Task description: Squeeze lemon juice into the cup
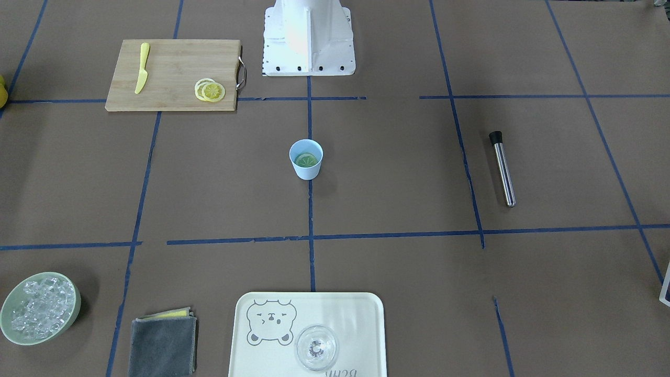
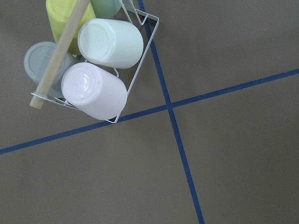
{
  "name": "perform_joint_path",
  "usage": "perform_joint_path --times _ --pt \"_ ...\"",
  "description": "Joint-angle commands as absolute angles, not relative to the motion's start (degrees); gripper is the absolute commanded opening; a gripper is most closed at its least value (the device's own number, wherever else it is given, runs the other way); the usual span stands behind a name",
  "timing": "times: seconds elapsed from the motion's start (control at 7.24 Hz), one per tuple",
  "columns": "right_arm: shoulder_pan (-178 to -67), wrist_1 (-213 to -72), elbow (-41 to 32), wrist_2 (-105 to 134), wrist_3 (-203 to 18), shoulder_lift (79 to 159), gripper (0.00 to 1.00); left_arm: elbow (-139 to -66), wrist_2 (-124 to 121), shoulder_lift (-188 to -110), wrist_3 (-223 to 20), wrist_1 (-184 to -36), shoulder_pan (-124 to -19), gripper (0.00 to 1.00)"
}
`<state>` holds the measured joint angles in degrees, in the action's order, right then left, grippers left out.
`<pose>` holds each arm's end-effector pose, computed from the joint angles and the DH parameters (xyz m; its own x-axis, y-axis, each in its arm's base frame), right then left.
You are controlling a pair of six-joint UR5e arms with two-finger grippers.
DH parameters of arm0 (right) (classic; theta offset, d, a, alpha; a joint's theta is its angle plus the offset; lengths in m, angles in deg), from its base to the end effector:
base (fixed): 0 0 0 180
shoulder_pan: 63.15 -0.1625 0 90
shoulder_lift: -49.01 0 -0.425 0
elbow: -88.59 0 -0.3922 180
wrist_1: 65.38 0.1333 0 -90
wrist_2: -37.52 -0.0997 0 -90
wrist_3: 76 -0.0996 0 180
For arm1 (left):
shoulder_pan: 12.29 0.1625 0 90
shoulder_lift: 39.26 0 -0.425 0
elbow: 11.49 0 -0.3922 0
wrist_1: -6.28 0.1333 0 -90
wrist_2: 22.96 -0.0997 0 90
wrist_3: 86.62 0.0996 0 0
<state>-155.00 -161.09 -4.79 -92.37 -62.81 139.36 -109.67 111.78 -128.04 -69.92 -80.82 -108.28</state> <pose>0.0850 -0.4826 0.6478 0.7531 -0.1745 0.6344 0.1434 0.9845 0.1007 -0.1134 -0.4755 0.6034 0.7115 0.2616 -0.6522 -0.1048 0.9573 0.2696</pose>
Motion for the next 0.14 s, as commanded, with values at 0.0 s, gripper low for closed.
perform_joint_path --times 0.0 --pt "-155.0 -161.1 -4.7 -92.4 -62.8 139.4 1.00 -109.6 111.9 -128.0 -69.9 -80.9 -108.3 1.00"
